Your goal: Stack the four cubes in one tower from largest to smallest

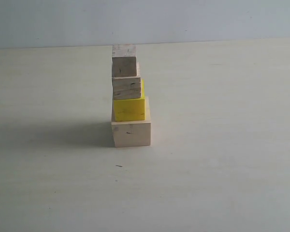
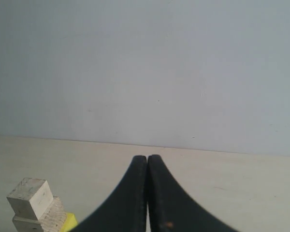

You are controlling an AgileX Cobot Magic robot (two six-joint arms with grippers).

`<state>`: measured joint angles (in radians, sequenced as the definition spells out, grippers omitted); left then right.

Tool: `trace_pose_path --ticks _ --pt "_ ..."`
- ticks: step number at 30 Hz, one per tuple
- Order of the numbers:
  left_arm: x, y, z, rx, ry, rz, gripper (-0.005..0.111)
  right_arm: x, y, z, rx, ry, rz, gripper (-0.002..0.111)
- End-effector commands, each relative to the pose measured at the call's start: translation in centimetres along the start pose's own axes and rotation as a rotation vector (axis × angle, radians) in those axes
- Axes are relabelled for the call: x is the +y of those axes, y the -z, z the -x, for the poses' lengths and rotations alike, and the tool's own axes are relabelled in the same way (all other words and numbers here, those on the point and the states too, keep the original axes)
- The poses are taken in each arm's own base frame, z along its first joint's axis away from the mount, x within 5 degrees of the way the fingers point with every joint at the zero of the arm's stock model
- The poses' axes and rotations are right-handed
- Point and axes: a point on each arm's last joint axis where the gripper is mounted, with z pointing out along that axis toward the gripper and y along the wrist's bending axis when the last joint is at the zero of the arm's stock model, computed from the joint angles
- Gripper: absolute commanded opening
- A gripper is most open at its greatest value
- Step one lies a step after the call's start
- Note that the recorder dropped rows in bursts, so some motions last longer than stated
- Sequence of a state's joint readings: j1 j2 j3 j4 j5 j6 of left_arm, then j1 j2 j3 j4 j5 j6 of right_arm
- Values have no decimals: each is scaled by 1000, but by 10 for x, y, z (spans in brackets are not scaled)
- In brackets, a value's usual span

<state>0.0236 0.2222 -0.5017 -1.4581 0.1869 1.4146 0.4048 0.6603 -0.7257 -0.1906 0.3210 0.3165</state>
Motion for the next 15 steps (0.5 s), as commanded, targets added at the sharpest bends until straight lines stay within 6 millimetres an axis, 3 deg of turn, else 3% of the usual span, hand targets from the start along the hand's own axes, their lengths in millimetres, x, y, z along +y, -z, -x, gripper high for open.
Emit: trace_pose_path --ticks 1,9,15 --pt "4 11 -24 47 87 58 0 0 1 1 -15 1 1 0" --pt "14 25 -88 228 210 195 0 0 1 1 -15 1 1 0" --pt "15 29 -102 262 161 205 0 0 1 1 -15 1 1 0"
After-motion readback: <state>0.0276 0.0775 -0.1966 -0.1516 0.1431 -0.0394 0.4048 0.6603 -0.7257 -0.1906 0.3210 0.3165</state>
